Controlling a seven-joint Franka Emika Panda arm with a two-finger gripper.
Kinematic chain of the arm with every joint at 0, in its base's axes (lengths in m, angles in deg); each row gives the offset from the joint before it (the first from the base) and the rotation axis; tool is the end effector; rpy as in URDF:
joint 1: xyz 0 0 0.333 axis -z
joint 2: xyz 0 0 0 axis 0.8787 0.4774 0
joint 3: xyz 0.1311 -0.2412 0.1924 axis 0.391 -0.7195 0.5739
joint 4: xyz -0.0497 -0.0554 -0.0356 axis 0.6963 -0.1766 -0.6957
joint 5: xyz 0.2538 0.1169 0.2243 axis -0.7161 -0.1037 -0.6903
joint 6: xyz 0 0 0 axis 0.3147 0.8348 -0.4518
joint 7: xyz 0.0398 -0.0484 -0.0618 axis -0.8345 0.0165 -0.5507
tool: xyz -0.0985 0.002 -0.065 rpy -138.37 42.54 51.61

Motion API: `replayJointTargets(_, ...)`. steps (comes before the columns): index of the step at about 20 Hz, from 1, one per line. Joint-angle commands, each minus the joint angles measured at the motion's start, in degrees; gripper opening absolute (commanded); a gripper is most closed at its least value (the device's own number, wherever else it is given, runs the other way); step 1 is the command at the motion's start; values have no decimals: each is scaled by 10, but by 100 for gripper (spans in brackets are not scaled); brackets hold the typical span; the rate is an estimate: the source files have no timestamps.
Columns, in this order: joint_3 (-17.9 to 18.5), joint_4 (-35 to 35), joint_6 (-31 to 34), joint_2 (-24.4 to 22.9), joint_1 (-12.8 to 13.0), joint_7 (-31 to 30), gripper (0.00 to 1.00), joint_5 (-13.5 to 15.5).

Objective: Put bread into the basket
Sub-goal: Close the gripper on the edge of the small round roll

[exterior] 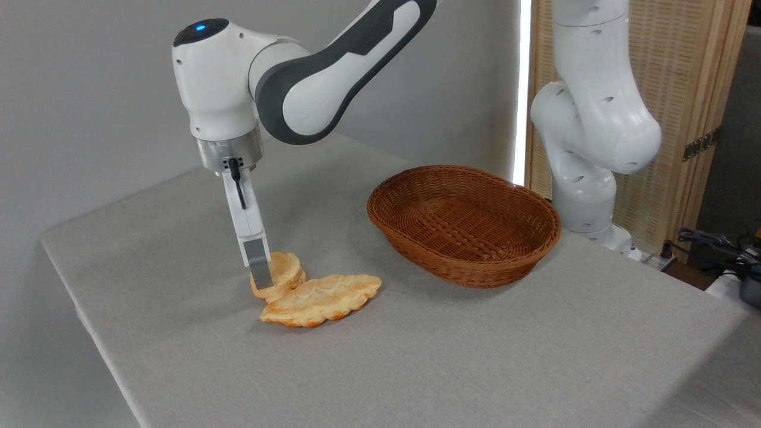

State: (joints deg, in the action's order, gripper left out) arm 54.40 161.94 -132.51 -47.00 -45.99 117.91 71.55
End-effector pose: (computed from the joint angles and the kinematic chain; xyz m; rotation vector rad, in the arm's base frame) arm 0.5379 -0.1909 0.4565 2.5783 -1.6876 0.1089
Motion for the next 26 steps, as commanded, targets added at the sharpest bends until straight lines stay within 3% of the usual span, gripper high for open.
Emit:
replayJointTargets(1,3,6,-11,1,6,10,99,-9)
replayJointTargets(3,3,10,-11,1,11,10,99,-34)
replayJointTargets(8,3,16,-8,1,15,8,99,-37)
replayJointTargets(9,3,16,-8,0,16,8,94,-37)
replayJointTargets(12,3,16,-7,0,16,7,61,-36)
replayJointTargets(13,3,16,-7,0,16,7,58,-36)
replayJointTargets(26,3,15,12,-7,20,1,59,-36)
